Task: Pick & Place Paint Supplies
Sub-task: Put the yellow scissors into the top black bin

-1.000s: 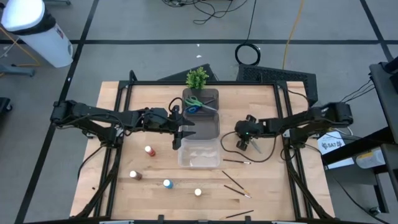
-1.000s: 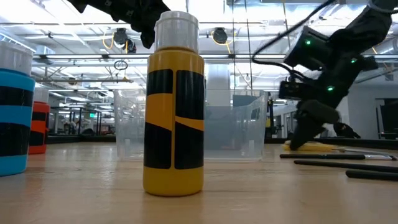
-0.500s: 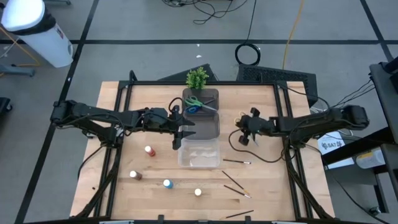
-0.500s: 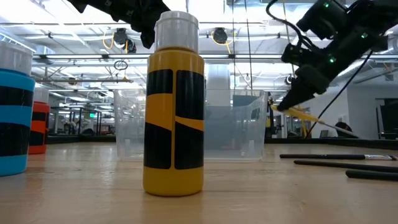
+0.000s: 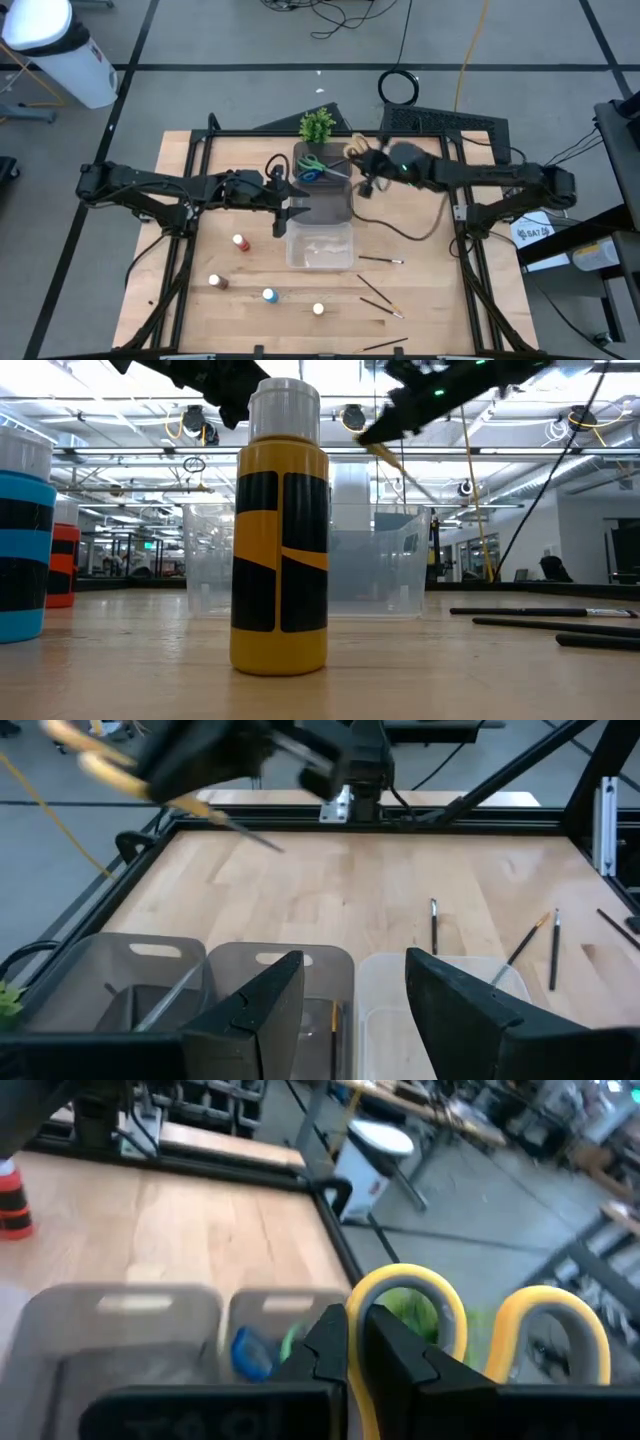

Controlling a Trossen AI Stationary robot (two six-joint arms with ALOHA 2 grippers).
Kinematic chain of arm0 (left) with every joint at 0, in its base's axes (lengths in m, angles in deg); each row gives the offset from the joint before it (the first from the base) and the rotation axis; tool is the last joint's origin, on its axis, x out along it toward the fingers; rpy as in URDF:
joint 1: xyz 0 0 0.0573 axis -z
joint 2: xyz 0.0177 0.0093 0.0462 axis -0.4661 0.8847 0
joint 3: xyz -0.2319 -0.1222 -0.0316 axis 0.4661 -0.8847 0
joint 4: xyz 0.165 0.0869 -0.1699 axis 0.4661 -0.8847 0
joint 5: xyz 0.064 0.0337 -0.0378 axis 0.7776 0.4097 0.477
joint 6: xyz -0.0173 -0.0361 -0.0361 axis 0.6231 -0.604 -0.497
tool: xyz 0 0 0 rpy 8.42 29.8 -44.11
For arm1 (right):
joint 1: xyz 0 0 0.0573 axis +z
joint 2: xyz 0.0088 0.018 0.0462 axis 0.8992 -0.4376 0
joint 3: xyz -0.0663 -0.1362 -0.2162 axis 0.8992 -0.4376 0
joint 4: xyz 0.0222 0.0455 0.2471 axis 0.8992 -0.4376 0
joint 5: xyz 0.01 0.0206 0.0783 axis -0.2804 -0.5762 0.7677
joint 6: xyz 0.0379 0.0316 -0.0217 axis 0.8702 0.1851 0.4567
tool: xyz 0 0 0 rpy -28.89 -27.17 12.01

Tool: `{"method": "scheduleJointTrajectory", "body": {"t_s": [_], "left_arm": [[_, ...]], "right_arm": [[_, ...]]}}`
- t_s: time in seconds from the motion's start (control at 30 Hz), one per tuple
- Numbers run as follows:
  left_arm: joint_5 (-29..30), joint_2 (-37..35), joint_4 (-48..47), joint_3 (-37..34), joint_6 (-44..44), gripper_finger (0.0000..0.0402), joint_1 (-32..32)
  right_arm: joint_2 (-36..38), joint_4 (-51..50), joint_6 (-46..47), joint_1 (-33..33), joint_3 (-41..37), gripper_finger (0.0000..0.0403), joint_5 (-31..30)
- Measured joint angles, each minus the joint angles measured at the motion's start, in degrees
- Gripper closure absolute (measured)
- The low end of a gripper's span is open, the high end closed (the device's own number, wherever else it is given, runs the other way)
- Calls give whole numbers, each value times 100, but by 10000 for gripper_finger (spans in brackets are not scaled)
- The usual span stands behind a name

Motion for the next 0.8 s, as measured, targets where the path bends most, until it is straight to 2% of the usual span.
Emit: {"method": "scheduleJointTrajectory", "body": {"t_s": [0.27, 0.47, 0.57, 0.8], "left_arm": [[5, -171, -27, 0, -10, 213, -4], [8, -236, -220, -2, 19, 213, -4], [8, -232, -315, -2, 23, 213, -4], [10, -232, -331, -2, 36, 213, -4]], "right_arm": [[-1805, 998, -929, -813, 1323, 393, 1459], [-2999, 1230, -1330, -1270, 1800, 393, 2813], [-3249, 1138, -1448, -1395, 1824, 393, 3139], [-3297, 1000, -1282, -1429, 1766, 393, 3951]]}}
